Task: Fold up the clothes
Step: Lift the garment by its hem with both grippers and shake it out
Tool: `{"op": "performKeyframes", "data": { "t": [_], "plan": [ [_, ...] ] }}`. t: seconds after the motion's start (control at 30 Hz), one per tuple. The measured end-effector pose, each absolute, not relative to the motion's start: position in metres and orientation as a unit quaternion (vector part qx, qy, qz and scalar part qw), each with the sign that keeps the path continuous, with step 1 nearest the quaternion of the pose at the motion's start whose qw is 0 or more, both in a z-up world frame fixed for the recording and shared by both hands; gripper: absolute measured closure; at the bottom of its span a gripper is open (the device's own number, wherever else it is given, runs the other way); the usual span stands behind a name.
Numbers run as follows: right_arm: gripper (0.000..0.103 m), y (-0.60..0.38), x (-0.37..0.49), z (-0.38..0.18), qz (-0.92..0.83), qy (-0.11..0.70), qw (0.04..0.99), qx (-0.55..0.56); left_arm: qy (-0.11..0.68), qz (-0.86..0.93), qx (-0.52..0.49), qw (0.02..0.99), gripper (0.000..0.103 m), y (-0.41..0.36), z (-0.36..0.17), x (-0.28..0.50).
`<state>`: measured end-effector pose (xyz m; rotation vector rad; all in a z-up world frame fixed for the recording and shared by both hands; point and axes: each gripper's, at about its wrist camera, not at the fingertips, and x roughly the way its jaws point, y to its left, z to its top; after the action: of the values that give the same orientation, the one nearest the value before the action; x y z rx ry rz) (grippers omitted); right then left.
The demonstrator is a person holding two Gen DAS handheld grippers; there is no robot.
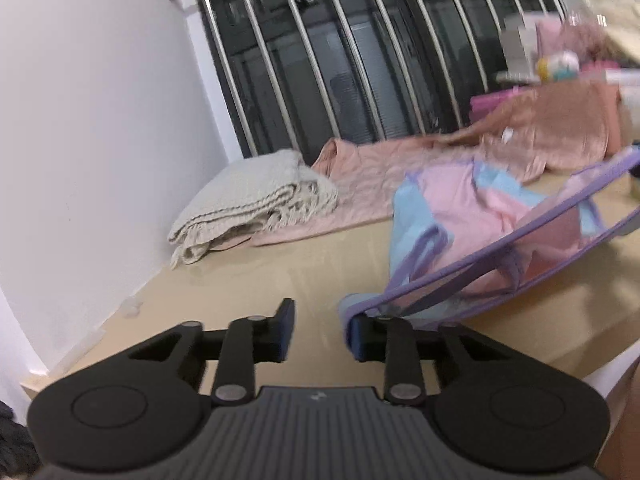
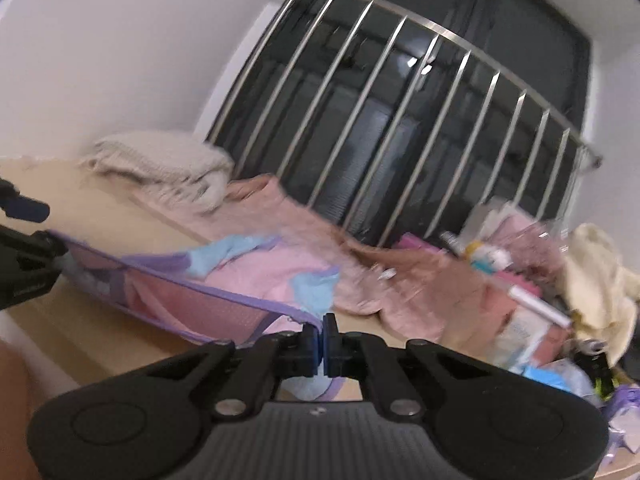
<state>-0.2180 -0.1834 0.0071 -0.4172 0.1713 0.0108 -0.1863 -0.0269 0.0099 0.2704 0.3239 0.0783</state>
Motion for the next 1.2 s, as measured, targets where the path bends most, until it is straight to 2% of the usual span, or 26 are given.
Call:
{"op": "performKeyframes", "data": {
  "t": [0.03,0.13,0.2,0.4,0.47,0.6,0.7,0.83,1.03,1.2],
  "plan": [
    [0.101,-0.185,-0.217,0.009,0.006,0.09,0.975,-0.203,0.164,0.035,0.121,0.978,0.094,-0.025,0.013,-0.186],
    [0.097,-0.189,-0.207,0.001,0.026,0.143,0.972,-0.184,0.151,0.025,0.103,0.983,0.096,-0.022,0.03,-0.189],
    [0.102,-0.193,-0.199,-0.005,0.04,0.179,0.968,-0.171,0.129,0.019,0.098,0.987,0.098,-0.021,0.049,-0.193],
    [0.102,-0.2,-0.216,0.033,0.053,0.107,0.982,-0.143,0.061,0.001,0.085,0.995,0.1,-0.019,0.108,-0.205],
    [0.102,-0.204,-0.224,0.074,0.067,0.06,0.986,-0.14,0.027,-0.006,0.077,0.997,0.1,-0.018,0.137,-0.211],
    [0.102,-0.214,-0.26,0.187,0.048,-0.071,0.984,-0.158,-0.085,-0.047,0.043,0.994,0.1,-0.005,0.265,-0.246],
    [0.101,-0.231,-0.303,0.274,0.054,-0.164,0.974,-0.146,-0.133,-0.08,0.042,0.987,0.099,0.007,0.343,-0.281],
    [0.101,-0.247,-0.356,0.346,0.068,-0.219,0.963,-0.139,-0.161,-0.104,0.073,0.979,0.099,0.008,0.405,-0.319],
    [0.097,-0.251,-0.369,0.389,0.065,-0.204,0.963,-0.162,-0.14,-0.102,0.106,0.979,0.097,0.0,0.435,-0.317],
    [0.097,-0.238,-0.306,0.382,0.069,-0.127,0.974,-0.174,-0.071,-0.084,0.139,0.984,0.096,-0.008,0.416,-0.232]
  ]
}}
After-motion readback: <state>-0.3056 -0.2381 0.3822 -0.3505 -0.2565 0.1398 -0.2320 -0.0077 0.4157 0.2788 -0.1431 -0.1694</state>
